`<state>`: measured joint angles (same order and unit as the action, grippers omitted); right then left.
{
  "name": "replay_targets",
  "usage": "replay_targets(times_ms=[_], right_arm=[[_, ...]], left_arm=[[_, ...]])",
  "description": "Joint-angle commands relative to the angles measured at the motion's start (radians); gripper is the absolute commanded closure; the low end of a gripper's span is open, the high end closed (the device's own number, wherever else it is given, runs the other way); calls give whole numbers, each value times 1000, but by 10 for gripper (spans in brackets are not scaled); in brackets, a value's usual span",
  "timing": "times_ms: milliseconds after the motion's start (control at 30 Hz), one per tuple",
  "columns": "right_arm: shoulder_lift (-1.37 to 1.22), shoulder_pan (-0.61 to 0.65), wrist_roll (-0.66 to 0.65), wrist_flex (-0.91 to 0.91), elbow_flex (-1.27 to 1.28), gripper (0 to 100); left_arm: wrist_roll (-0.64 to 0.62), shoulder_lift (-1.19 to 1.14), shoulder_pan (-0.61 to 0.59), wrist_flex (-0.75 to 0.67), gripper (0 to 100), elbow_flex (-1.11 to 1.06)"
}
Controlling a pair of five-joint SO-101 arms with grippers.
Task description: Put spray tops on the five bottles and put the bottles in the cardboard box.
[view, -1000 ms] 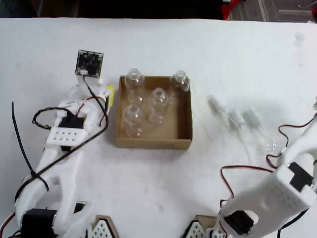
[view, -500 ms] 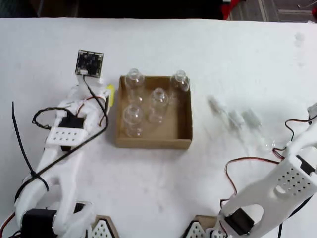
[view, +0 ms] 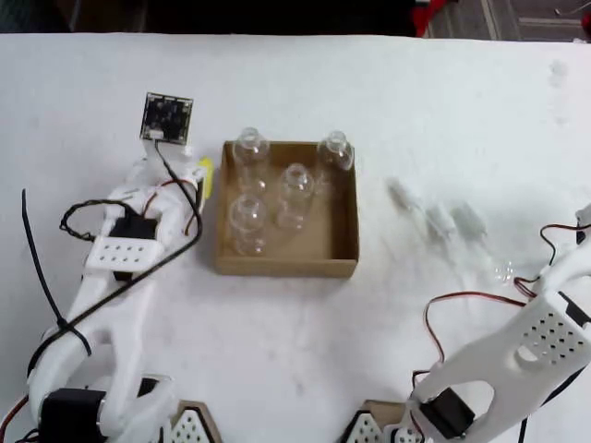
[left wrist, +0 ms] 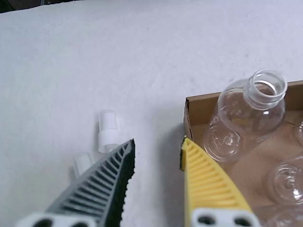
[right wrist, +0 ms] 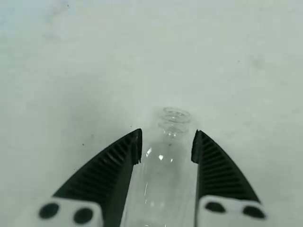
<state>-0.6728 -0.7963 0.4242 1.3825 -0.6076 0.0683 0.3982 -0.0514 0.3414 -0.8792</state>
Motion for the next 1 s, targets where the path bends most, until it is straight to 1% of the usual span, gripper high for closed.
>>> replay_targets(times_ms=[0,100,300,667,967], right_arm=[[-18,-16,-11,-27,-8,843],[-73,-16,-11,-51,-14,845],[-137,-19,-11,-45,-64,848],[-73,-27,-12,13,-84,847],[-64,-24,-11,13,-84,847]], left_arm=[[11,10,15,-17,846,5],[11,10,15,-17,846,5],[11,8,16,-17,846,5],[11,8,16,-17,846,5],[11,8,16,-17,846,5]])
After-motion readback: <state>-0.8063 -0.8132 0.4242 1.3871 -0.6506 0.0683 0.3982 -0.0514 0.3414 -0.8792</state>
